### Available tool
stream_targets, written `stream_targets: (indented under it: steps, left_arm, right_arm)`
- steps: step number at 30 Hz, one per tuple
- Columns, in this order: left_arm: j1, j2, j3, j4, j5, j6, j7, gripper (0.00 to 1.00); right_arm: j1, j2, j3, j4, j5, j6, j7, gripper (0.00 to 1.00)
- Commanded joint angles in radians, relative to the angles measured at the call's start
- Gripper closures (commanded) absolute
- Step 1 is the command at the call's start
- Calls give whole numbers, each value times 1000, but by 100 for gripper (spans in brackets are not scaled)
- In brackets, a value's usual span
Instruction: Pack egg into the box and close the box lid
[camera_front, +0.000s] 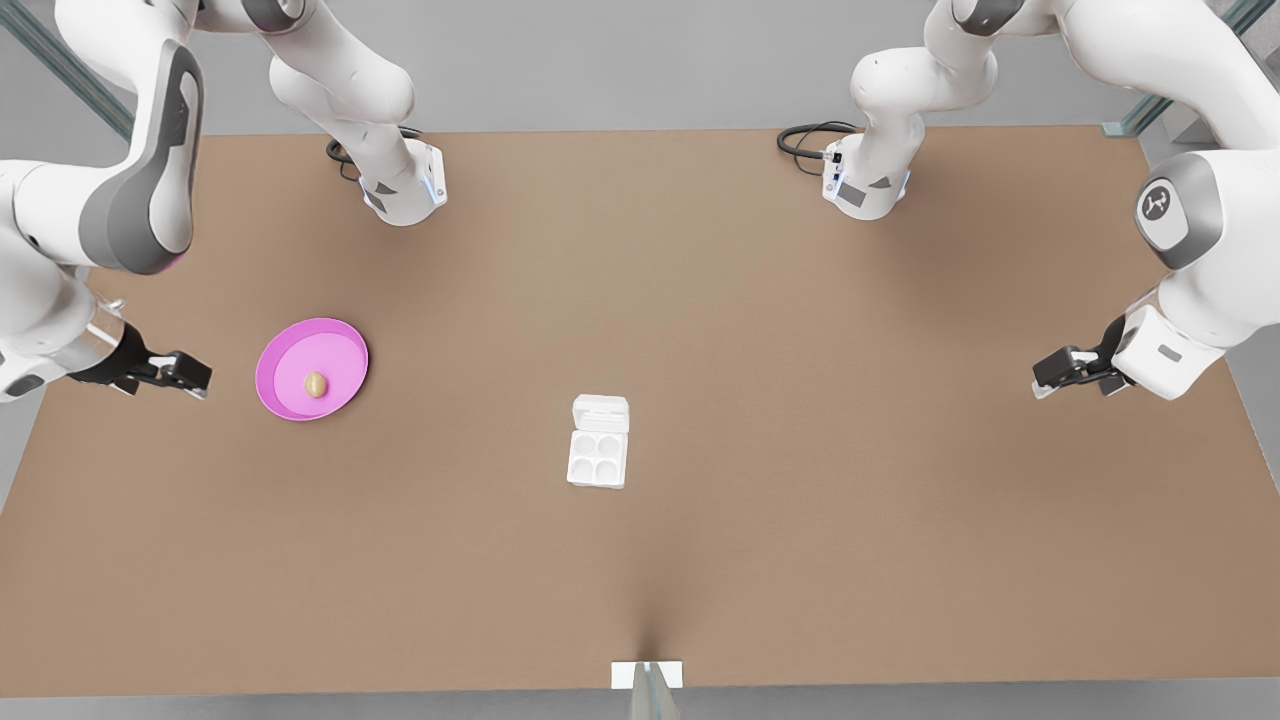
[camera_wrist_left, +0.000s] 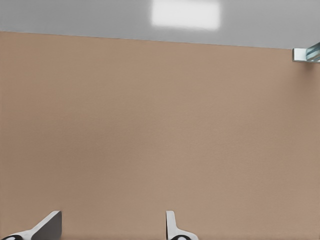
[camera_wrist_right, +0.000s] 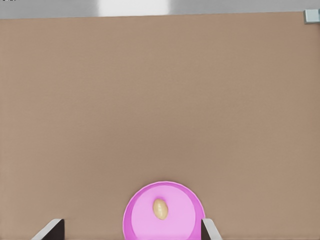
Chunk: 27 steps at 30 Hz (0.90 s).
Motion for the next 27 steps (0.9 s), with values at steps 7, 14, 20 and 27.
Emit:
stream_targets:
  steps: [7,14,20,27]
  left_arm:
    - [-32,42,1,1,2,1,-5,0]
    - [-38,77,1,1,5,6,-5,0]
    - [-58,77,1,-1,5,3,-5,0]
    - [-58,77,1,-7,5,3,-5,0]
  right_arm:
    - [54,15,23,-10,47,-141,62,0]
    - [95,30,92,-349,46,192,76,0]
    - [76,20,153,-404,41,126,125,0]
    - [-6,-115,135,-877,20,556,122,0]
